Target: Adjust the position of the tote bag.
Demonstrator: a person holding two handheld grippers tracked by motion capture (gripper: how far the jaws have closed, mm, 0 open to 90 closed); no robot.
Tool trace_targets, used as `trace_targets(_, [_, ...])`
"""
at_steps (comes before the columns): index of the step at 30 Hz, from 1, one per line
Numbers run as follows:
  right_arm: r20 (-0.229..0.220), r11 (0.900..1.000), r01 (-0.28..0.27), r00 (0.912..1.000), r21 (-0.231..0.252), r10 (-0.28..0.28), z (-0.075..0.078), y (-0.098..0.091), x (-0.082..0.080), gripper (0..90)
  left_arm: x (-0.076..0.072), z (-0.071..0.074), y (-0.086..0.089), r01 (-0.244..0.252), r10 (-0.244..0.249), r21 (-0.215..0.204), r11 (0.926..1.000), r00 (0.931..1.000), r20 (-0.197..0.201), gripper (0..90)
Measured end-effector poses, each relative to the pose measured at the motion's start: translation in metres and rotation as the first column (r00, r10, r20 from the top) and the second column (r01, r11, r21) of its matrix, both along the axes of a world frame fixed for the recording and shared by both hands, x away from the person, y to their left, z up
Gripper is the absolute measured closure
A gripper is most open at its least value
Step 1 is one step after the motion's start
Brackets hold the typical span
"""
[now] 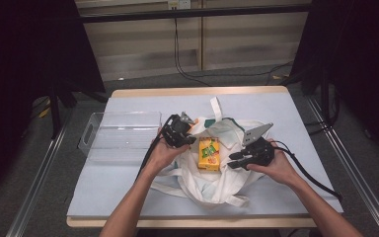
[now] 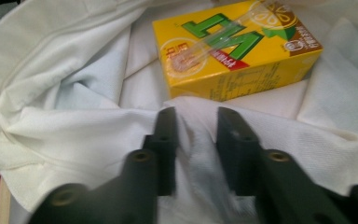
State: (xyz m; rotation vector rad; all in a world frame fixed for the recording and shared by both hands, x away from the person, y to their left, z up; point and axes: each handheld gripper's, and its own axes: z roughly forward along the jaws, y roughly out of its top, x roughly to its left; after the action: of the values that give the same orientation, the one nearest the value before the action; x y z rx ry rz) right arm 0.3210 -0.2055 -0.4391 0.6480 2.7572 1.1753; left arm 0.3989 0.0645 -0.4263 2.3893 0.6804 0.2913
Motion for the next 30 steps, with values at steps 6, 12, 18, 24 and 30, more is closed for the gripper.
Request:
trace_targets(6, [-0.026, 0.9981, -0.014, 0.9996, -0.06, 0.013, 0.001, -0.003, -0.004, 85.3, 0.004, -0.002, 0.0, -0.002, 0.002, 0.04, 0.9992, 1.0, -0.01, 80.9])
trace_targets(12, [-0.057, 0.9969, -0.003, 0.9984, -0.079, -0.002, -0.003, -0.012, -0.009, 86.6, 0.01, -0.011, 0.007, -0.05, 0.052, 0.025, 0.9984, 0.9975, -0.047, 81.5])
trace_targets(18, [-0.064, 0.9956, 0.027, 0.9975, -0.09, -0.032, -0.02, -0.015, -0.013, 86.6, 0.014, -0.014, 0.01, -0.1, 0.1, 0.001, 0.995, 0.9933, -0.058, 81.5])
trace_targets(24, [-0.056, 0.997, 0.046, 0.9972, -0.061, -0.05, -0.031, -0.018, -0.016, 86.7, 0.013, -0.019, 0.012, -0.117, 0.115, -0.021, 0.9929, 0.9914, -0.061, 81.4])
trace_targets(30, [0.002, 0.9983, 0.045, 0.999, -0.036, -0.045, -0.027, -0.019, -0.021, 78.1, 0.009, -0.017, 0.017, -0.092, 0.085, -0.094, 0.9913, 0.9937, -0.073, 72.4])
